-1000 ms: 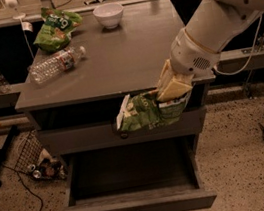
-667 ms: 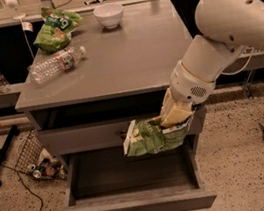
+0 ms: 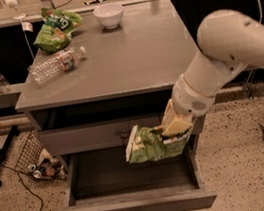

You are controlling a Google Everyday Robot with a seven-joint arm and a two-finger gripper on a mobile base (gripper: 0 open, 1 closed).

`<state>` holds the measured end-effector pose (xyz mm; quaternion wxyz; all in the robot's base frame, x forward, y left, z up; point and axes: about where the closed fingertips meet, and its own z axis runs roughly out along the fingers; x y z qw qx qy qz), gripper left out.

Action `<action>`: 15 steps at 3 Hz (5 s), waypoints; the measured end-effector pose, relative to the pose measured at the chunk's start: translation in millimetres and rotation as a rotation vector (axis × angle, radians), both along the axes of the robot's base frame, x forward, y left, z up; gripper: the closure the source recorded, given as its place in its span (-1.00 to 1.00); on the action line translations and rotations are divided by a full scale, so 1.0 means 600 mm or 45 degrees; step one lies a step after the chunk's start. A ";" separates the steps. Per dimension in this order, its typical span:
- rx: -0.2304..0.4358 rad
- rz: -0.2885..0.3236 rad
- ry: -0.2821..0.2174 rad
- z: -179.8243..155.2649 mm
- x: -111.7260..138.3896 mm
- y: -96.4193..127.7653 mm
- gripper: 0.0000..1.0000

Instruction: Place green jalapeno chip bag into middle drawer

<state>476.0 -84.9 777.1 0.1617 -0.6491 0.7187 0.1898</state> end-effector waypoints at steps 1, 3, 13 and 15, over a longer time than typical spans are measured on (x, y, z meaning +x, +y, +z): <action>0.047 -0.051 -0.038 -0.065 0.005 -0.012 1.00; 0.195 -0.129 -0.023 -0.201 0.012 -0.013 1.00; 0.318 -0.332 0.101 -0.421 0.059 0.068 -1.00; 0.349 -0.628 -0.006 -0.413 0.024 -0.055 -1.00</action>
Offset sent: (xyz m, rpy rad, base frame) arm 0.0098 -0.0202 -0.1329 0.1761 -0.0418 -0.1262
